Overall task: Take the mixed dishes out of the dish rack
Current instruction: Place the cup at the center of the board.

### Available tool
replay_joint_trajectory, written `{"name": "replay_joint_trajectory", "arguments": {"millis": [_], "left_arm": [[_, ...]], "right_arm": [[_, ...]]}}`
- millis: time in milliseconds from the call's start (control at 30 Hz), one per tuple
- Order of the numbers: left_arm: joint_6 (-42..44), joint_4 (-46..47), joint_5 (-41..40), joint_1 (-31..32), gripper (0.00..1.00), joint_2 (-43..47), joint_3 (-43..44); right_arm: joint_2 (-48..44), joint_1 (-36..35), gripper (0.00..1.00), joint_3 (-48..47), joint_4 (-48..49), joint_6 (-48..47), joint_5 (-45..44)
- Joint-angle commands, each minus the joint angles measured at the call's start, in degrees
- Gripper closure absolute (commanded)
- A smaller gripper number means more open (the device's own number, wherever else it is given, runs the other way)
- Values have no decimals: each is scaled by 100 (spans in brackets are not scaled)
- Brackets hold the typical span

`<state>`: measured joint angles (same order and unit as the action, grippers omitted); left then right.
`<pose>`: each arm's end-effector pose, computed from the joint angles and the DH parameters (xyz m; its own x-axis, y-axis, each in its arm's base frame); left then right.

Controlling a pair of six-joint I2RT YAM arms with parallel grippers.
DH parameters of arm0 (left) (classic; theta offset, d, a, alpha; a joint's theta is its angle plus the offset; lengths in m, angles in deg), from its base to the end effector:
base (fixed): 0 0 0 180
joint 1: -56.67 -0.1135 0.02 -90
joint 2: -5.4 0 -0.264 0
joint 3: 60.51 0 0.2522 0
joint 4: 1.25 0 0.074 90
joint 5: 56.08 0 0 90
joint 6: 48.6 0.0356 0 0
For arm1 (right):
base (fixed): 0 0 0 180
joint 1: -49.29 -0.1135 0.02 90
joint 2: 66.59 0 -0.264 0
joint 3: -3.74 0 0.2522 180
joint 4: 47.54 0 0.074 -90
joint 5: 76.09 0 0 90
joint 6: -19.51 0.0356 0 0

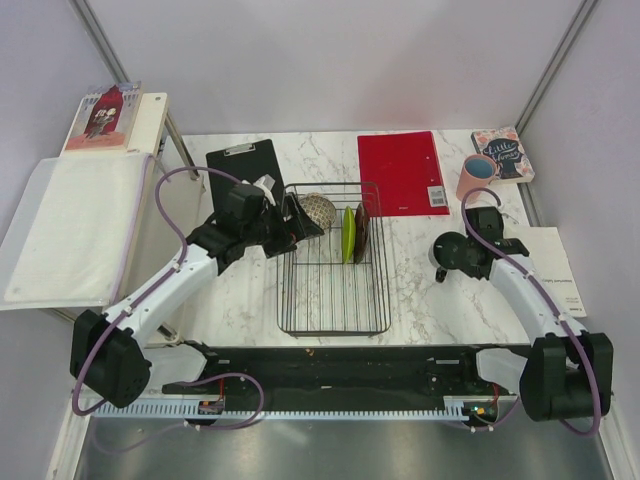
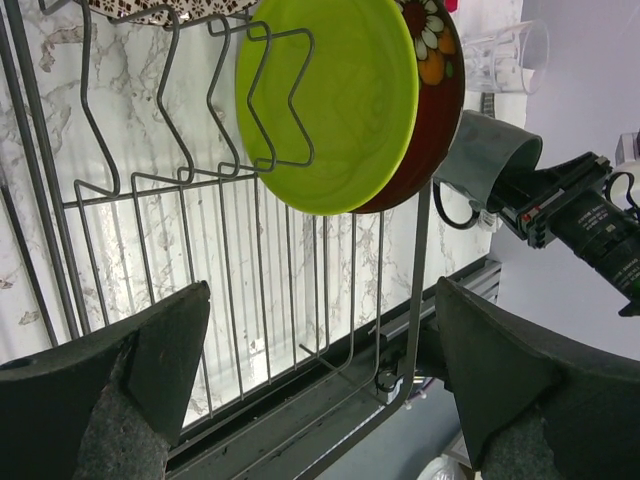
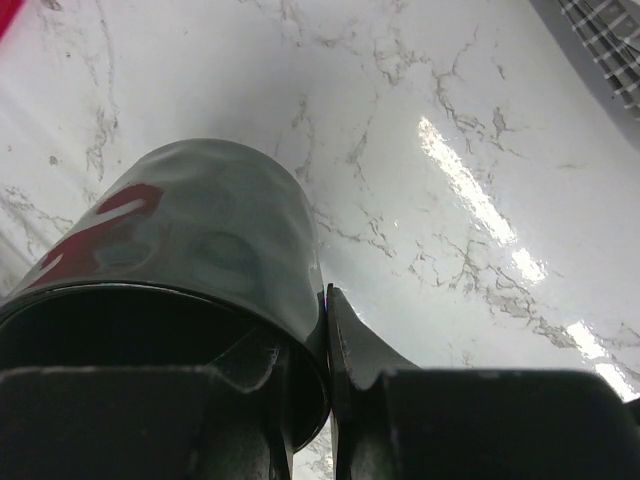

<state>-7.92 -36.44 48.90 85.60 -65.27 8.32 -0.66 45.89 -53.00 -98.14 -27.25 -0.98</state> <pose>0.2329 -0.1393 0.2892 -0.8349 -0.3756 -0.4023 0.0226 0.7070 -0.7069 0.2160 0.0037 0.2206 -0.5793 0.6288 -0.5187 0.6432 0.7435 0.1829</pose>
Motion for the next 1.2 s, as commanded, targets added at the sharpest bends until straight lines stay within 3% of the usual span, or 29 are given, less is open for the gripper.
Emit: {"name": "replay_joint_trajectory", "arguments": {"millis": [0, 333, 400, 533, 733, 933, 1033, 1167], "left_arm": [[195, -273, -136, -36, 1, -131, 126], [300, -573, -312, -36, 1, -148, 268], [309, -564, -303, -36, 1, -122, 276], [379, -599, -294, -45, 1, -113, 285], [379, -599, -268, -36, 1, -87, 285], [414, -599, -224, -36, 1, -78, 294], [598, -599, -259, -36, 1, -8, 329], [932, -599, -469, -36, 1, 106, 452]], "right_arm": [[472, 181, 100, -342, 520, 132, 101], [1264, 305, 100, -536, 555, 88, -13], [1308, 472, 95, -553, 555, 88, 13], [1168, 472, 74, -571, 546, 35, 118], [510, 472, 52, -641, 459, -70, 233], [18, 472, 45, -773, 283, -62, 469], [-700, 428, 39, -686, 658, -53, 996], [-1678, 366, 30, -545, 1625, -132, 2363]]}}
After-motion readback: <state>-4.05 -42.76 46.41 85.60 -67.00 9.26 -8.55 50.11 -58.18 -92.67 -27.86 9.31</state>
